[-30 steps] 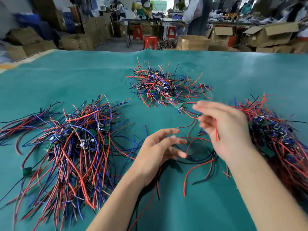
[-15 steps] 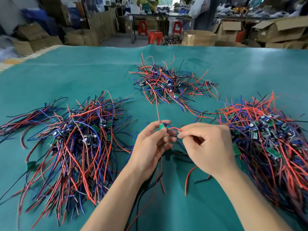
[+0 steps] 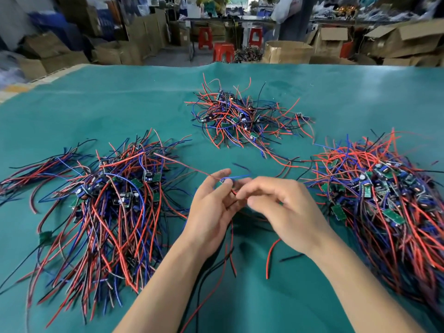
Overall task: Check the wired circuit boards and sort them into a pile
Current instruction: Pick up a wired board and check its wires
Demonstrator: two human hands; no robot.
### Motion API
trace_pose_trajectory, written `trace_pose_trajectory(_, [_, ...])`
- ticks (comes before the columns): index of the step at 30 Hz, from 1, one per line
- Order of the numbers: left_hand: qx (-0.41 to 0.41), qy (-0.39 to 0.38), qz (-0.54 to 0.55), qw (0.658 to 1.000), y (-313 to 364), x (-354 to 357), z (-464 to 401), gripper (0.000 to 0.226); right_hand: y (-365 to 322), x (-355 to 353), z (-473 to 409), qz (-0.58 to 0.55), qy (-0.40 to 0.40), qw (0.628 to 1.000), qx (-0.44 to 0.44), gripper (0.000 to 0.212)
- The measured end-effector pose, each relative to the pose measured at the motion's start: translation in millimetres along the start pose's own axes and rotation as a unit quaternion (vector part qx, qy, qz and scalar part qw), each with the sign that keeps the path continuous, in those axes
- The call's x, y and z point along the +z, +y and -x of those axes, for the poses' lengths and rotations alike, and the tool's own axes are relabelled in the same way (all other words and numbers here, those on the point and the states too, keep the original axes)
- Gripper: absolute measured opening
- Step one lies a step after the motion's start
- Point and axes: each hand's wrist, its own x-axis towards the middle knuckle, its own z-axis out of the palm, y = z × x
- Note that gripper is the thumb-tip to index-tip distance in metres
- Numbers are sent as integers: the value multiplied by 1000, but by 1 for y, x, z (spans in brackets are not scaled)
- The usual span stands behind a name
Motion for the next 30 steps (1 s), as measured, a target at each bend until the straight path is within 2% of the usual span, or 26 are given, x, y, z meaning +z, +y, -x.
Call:
trace_pose_trajectory(2, [-1,12,8,1000,-1,0,-1,18,2,-8,-3,-58,33,998,23,13])
trace_pose_trajectory(4, [-3,5,-3,1000,-3,-1,-1,18,7,-13,-6,-30,86,996,24,4])
trace_pose_trajectory(6, [-12,-30,-39,999,-4,-1,1,15,13,-13,-6,14,120,992,40,16])
trace_pose_trajectory(8, [-21,-70,-70,995,-6,1,4,16,16,-13,-6,24,106,992,61,26])
trace_pose_trajectory(11, [-25,-89,-104,990,-8,3,6,24,18,-14,-6,20,61,994,92,39])
trace_pose_trajectory(14, [-20,-93,-137,986,-6,3,8,19,18,-19,-7,-44,22,994,97,31])
trace_pose_trajectory(17, [-26,-119,-148,981,-4,4,10,15,18,-26,-5,-102,-14,989,102,37])
trace_pose_trajectory(20, [-41,-119,-134,983,-3,5,10,20,16,-26,-5,-115,-18,989,90,40])
trace_pose_trajectory(27, [-38,-127,-131,983,-1,5,12,22,13,-19,-5,-158,12,984,85,32])
trace_pose_trajectory(30, [-49,-126,-132,982,-1,6,12,22,14,-20,-5,-155,-7,984,85,32])
